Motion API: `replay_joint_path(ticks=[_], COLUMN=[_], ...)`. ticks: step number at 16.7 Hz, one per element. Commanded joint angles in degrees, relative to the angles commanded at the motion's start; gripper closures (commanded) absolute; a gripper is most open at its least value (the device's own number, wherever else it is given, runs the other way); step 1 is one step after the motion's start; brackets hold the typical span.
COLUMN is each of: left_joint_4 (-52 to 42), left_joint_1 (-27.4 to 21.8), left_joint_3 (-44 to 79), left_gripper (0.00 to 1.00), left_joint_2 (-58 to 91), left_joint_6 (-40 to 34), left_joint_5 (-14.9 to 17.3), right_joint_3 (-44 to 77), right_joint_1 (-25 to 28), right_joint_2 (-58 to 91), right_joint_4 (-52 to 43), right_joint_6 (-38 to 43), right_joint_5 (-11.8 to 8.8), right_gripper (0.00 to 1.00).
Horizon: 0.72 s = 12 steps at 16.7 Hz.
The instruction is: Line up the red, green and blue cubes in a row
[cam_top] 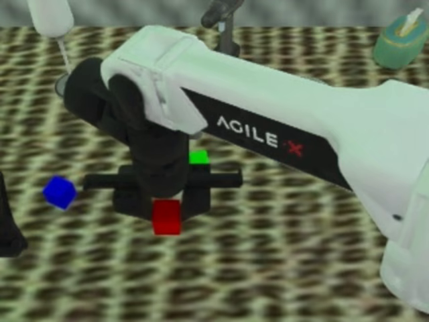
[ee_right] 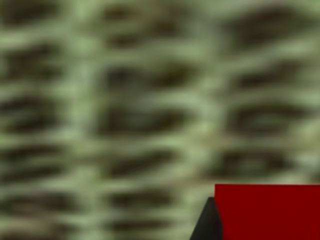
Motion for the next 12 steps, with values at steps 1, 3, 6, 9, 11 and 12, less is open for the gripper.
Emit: replay_joint_path(ticks=[1,3,6,9,11,12], left_joint_4=[0.0,0.0,0.0,0.0,0.0,0.0], left_joint_1=[0.0,0.0,0.0,0.0,0.0,0.0], left_joint_3=[0.0,0.0,0.0,0.0,0.0,0.0], left_gripper=[0.00,0.00,0.00,0.00,0.00,0.00], left_joint_2=[0.0,0.0,0.0,0.0,0.0,0.0], left_joint_6=[0.0,0.0,0.0,0.0,0.0,0.0], left_joint_5=[0.0,0.0,0.0,0.0,0.0,0.0], right_joint_3=[0.0,-0.3,-4.2,-10.9,-13.4,-13.8], right_joint_1=[0.0,-0.2,0.0,0.0,0.1,0.2], right_joint_2=[0.0,-0.2,0.0,0.6,1.0,1.2], right_joint_4=[0.0,0.3,4.4,11.9,14.6,15.0], right_joint_6=[0.0,-0.1,-0.2,0.1,0.2,0.2], right_joint_5=[0.0,-0.1,0.0,0.0,0.0,0.0], right_gripper=[1.00,1.00,1.00,1.00,1.00,1.00])
